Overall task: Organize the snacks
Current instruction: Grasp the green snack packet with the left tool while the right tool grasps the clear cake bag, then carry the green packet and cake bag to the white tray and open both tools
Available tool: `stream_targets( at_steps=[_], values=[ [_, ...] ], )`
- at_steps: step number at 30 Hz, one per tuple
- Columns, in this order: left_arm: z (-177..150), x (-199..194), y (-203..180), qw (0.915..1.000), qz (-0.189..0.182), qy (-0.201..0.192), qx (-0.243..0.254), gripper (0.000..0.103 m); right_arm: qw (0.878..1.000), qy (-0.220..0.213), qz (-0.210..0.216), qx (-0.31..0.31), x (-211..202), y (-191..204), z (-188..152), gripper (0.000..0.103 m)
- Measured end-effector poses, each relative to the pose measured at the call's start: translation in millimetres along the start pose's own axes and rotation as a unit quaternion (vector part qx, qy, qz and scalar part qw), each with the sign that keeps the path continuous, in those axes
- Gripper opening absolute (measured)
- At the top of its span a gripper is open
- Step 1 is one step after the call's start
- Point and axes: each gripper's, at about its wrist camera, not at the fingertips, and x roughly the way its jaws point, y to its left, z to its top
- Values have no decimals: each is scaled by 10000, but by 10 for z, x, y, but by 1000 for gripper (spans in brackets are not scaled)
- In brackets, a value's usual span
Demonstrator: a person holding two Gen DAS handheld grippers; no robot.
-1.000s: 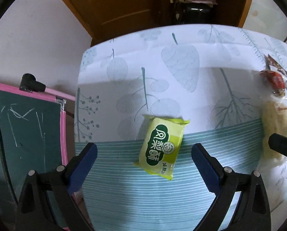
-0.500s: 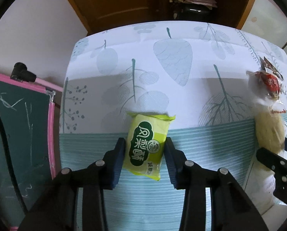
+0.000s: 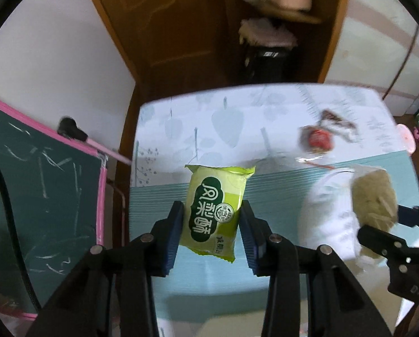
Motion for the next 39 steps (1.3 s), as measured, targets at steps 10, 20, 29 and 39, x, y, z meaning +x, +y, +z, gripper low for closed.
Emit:
stream_targets(
  at_steps=[10, 20, 29, 39],
  values=[
    [-573, -1470, -300, 9948, -488, -882, 137, 38, 9943, -906, 376, -421, -1125, 241, -569, 57],
    [-1251, -2178, -382, 9859, -682, -1526, -43, 38, 9784, -1866, 432, -784, -1901, 324, -1353, 57],
    [-1736, -2263, -420, 9810, -683, -1797, -271, 38, 9652, -2478, 479, -690, -2162, 300, -1760, 57],
    [-2124, -1627, -473, 9893, -653, -1196, -519, 38, 9785, -1985, 367, -427, -1620, 175, -2119, 57]
  ],
)
